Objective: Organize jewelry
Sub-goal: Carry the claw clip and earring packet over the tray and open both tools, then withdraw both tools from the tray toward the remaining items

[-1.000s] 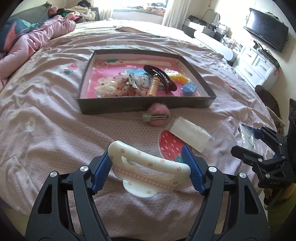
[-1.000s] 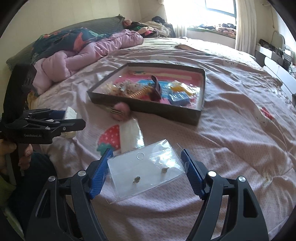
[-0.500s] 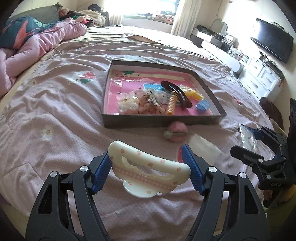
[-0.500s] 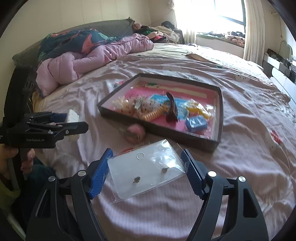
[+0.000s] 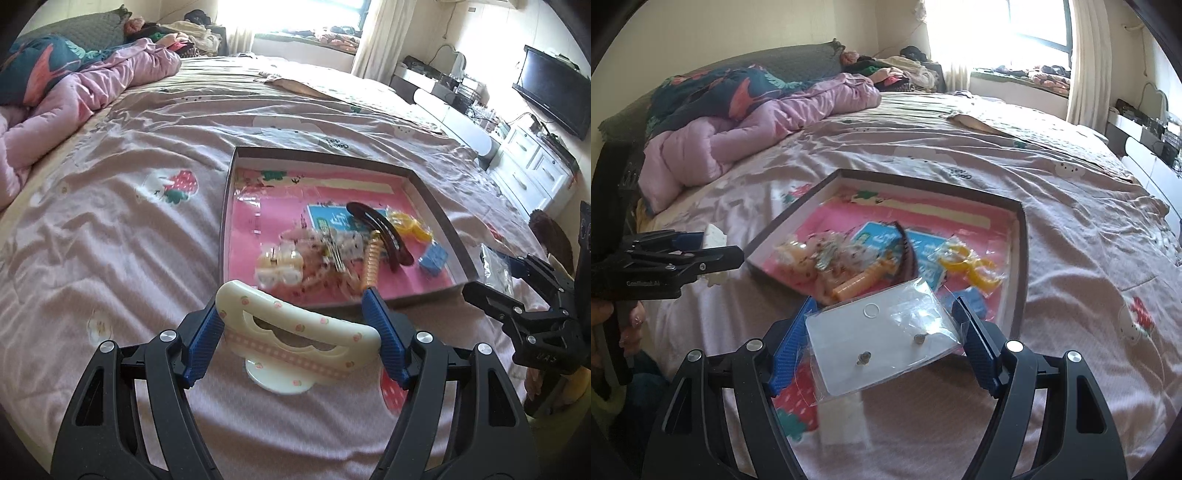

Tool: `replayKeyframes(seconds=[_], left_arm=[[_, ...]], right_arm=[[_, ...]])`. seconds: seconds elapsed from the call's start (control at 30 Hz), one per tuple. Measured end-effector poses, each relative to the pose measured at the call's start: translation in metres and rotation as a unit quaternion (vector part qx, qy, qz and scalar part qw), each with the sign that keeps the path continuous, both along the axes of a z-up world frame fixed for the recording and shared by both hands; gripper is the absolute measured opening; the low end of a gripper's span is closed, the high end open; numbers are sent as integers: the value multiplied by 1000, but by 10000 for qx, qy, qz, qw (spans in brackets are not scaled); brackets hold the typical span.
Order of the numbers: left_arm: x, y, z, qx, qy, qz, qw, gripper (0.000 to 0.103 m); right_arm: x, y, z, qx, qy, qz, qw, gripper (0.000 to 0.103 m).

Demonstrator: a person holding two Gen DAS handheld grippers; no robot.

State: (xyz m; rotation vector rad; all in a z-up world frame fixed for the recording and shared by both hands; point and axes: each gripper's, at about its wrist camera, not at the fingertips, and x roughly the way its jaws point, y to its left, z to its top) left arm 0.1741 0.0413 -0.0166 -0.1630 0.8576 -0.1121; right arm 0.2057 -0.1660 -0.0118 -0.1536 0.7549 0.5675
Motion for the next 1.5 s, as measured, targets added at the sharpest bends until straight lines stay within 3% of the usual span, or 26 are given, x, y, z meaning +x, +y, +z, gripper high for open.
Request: replayKeyframes(seconds=[0.6, 0.93, 1.13, 1.3, 1.5], left_arm=[[75, -13, -19, 110, 208, -223, 9995, 64], [88, -7, -32, -20, 260, -219, 9994, 64], [87, -5, -26, -62, 144, -187, 9997, 65], [82, -6, -20, -55, 73, -189, 9998, 73], [73, -6, -10, -65, -39, -149, 9999, 80]], right_arm=[[65, -10, -23, -234, 176, -412, 9987, 73], [90, -5, -47, -381, 346, -620, 9967, 75], [85, -5, -41, -346, 208, -658, 9970, 85], [72, -10, -29, -279, 26, -665, 9974, 93], [52, -19, -19, -230, -36, -645, 9976, 95]])
